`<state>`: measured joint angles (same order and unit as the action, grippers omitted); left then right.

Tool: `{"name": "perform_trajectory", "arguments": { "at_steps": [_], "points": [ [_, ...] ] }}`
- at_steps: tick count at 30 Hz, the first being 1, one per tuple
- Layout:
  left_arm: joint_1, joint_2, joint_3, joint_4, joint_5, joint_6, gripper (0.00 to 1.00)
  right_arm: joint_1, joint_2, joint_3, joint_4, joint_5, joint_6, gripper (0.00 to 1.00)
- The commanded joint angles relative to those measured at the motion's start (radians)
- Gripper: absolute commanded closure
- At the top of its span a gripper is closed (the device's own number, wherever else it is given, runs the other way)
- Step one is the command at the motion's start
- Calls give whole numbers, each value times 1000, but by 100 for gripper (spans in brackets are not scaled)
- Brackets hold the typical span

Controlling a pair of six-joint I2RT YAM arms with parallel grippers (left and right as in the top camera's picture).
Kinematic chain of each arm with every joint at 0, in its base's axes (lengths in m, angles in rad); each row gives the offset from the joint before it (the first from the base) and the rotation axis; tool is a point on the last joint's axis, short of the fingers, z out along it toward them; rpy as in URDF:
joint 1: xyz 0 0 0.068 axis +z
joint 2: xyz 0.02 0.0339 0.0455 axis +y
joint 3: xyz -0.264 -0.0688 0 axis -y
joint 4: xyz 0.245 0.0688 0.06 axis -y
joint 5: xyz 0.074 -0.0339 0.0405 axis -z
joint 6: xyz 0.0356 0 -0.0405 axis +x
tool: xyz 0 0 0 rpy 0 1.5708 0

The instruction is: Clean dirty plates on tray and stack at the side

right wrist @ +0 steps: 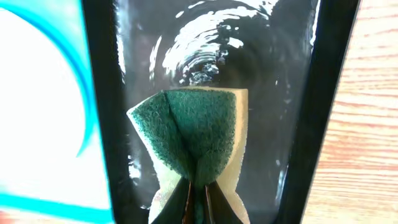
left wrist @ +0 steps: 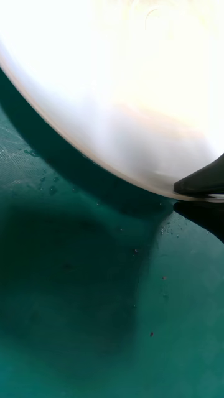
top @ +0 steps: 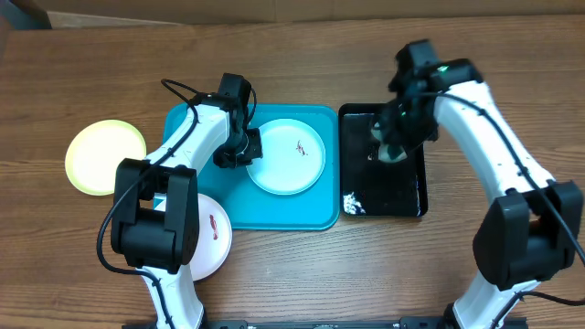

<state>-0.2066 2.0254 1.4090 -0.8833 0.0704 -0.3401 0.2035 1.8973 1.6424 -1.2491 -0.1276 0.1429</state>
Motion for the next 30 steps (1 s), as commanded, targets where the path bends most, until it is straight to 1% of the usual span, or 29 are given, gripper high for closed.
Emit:
{"name": "perform_trajectory", "arguments": {
  "at_steps": [1, 3, 9, 30],
  "points": [
    [10, 14, 15, -2, -29, 12, 96, -74, -35, 47, -11, -203, -74, 96],
    [10, 14, 15, 0, -29, 12, 96, -105, -35, 47, -19, -274, -97, 96],
    [10, 14, 15, -2, -29, 12, 96, -161, -35, 47, -39, -278, -95, 96],
    [10, 14, 15, 0, -29, 12, 96, -159, -35, 47, -58, -278, -95, 96]
  ]
}}
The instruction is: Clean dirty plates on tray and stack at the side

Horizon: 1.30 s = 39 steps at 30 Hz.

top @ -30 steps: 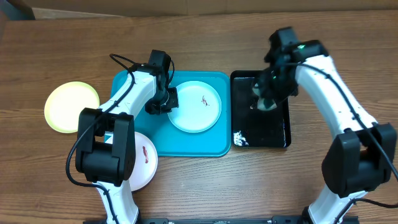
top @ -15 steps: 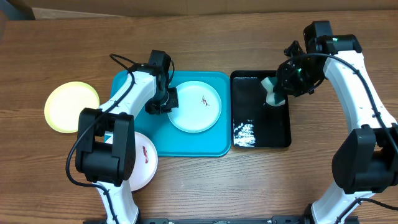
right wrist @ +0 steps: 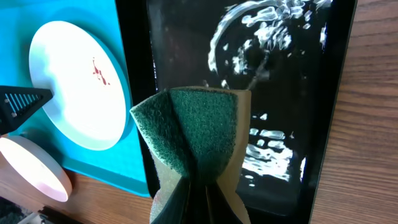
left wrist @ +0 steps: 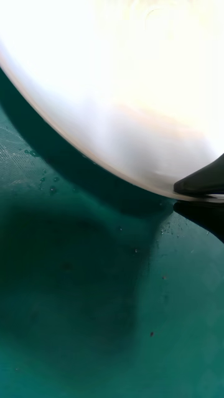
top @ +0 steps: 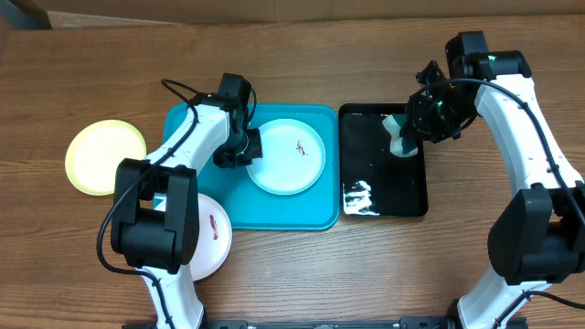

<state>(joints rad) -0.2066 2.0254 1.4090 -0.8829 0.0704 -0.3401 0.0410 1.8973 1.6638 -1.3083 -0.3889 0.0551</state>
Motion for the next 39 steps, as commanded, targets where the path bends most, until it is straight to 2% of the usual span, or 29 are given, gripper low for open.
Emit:
{"name": "perform_trajectory", "arguments": {
  "at_steps": [1, 8, 12, 26, 31, 39],
  "points": [
    [10, 14, 15, 0, -29, 12, 96, 3, -35, 25, 1, -17, -7, 96],
    [10, 14, 15, 1, -29, 12, 96, 5, -35, 25, -5, -31, 32, 96],
    [10, 14, 15, -1, -29, 12, 96, 4, -35, 25, -34, -229, -37, 96],
    [10, 14, 15, -1, -29, 12, 96, -42, -35, 25, -59, -229, -14, 96],
    [10, 14, 15, -3, -29, 12, 96, -41, -35, 25, -48, -113, 44, 96],
    [10, 14, 15, -3, -29, 12, 96, -40, -35, 25, -51, -129, 50, 96]
  ]
}}
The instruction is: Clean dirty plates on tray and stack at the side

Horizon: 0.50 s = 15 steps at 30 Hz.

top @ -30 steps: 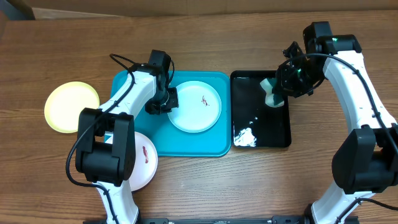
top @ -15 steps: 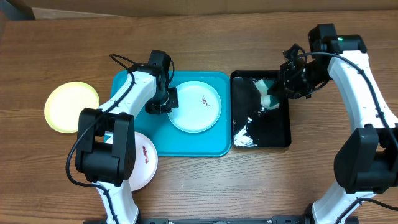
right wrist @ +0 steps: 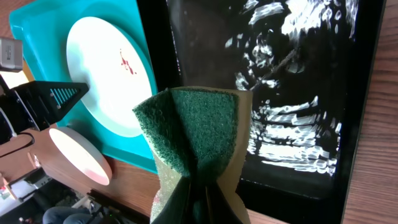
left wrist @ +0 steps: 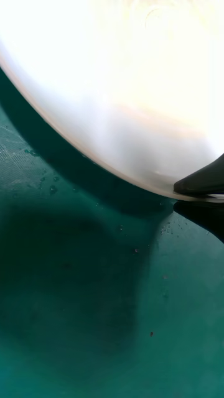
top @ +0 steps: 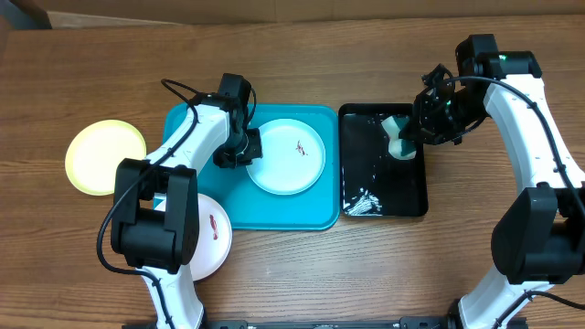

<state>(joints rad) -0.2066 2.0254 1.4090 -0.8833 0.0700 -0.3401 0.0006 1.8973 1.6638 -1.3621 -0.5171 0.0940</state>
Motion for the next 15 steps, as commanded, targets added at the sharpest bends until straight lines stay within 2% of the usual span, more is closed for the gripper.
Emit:
{"name": "perform_trajectory", "arguments": {
  "at_steps": [1, 15],
  "points": [
    [10, 14, 15, -3, -29, 12, 96, 0, -35, 25, 3, 0, 11, 96],
    [10, 14, 15, 1, -29, 12, 96, 45, -35, 25, 18, -76, 7, 96]
  ]
}}
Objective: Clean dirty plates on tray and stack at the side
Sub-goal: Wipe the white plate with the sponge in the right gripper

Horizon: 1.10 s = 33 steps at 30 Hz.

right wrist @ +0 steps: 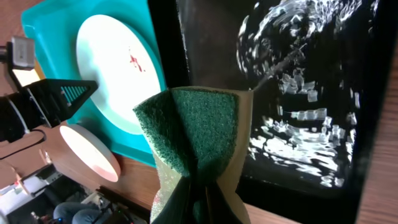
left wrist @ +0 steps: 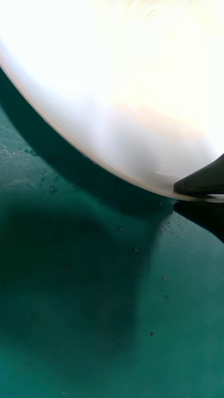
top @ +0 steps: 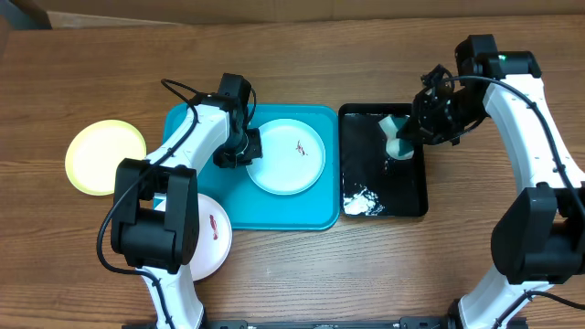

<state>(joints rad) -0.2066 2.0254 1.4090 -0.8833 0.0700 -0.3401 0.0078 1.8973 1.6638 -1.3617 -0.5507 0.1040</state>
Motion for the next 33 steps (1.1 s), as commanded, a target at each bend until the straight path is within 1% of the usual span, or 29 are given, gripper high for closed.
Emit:
{"name": "perform_trajectory", "arguments": {
  "at_steps": [1, 4, 7, 12, 15, 19, 20, 26, 33],
  "points": [
    [10, 14, 15, 2, -29, 12, 96, 53, -35, 25, 28, -42, -3, 96],
    [10, 14, 15, 2, -29, 12, 96, 117, -35, 24, 71, -24, 2, 96],
    [10, 14, 15, 2, -29, 12, 96, 196, -35, 24, 123, 35, 28, 96],
    [10, 14, 15, 2, -29, 12, 96, 359, -34, 19, 237, 267, 115, 96],
    [10, 14, 15, 2, -29, 12, 96, 433, -34, 0, 305, 372, 138, 96],
    [10, 14, 15, 2, -29, 12, 96, 528, -34, -71, 436, 600, 186, 96],
    [10, 14, 15, 2, -29, 12, 96, 543, -34, -94, 473, 624, 185, 96],
    [10, 14, 15, 2, -29, 12, 96, 577, -23, -204, 661, 628, 185, 96],
    [10, 14, 15, 2, -29, 12, 96, 582, 47, -241, 769, 624, 185, 96]
  ]
}}
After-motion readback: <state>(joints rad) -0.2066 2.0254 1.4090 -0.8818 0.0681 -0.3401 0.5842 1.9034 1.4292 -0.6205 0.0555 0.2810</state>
